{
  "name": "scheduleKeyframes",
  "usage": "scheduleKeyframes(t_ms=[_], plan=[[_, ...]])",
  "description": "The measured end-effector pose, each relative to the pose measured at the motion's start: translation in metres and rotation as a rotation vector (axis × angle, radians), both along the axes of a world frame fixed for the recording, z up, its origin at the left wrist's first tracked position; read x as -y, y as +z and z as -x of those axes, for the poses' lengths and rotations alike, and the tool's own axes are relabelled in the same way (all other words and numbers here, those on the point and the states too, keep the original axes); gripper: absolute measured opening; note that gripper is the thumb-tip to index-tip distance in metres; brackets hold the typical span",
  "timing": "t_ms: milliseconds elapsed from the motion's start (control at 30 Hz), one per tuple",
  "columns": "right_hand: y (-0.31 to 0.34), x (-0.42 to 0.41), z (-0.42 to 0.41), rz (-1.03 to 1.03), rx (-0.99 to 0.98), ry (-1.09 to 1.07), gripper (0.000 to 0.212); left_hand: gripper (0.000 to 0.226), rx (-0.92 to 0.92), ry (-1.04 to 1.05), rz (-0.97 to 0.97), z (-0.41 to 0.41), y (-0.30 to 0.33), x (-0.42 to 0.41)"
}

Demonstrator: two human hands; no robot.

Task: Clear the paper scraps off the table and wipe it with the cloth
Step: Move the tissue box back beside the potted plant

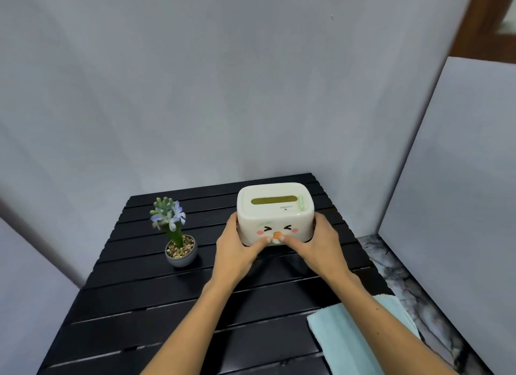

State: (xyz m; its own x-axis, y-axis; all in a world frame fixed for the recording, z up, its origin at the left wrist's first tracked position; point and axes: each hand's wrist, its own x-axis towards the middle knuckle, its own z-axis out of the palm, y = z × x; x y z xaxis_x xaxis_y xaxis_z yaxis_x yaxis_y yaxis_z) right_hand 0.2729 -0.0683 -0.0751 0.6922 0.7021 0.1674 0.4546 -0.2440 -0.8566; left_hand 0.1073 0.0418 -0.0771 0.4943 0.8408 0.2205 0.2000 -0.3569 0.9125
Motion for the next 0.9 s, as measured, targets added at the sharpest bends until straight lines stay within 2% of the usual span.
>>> scheduleKeyframes(t_ms=[233, 367, 500, 900], plan=[[0.005, 0.025, 0.041, 0.027, -0.002, 0.011, 0.091, 0.068, 0.025, -0.010, 0.031, 0.043, -0.003, 0.020], [0.006, 0.035, 0.059, 0.041, -0.005, 0.019, 0.088, 0.068, 0.004, -0.029, 0.033, 0.063, 0.000, 0.026], [0.003, 0.043, 0.069, 0.050, 0.003, 0.027, 0.075, 0.069, 0.004, -0.057, 0.060, 0.077, 0.003, 0.029], [0.004, 0.059, 0.084, 0.078, 0.014, 0.068, 0.070, 0.063, -0.036, -0.063, 0.072, 0.103, 0.007, 0.044]])
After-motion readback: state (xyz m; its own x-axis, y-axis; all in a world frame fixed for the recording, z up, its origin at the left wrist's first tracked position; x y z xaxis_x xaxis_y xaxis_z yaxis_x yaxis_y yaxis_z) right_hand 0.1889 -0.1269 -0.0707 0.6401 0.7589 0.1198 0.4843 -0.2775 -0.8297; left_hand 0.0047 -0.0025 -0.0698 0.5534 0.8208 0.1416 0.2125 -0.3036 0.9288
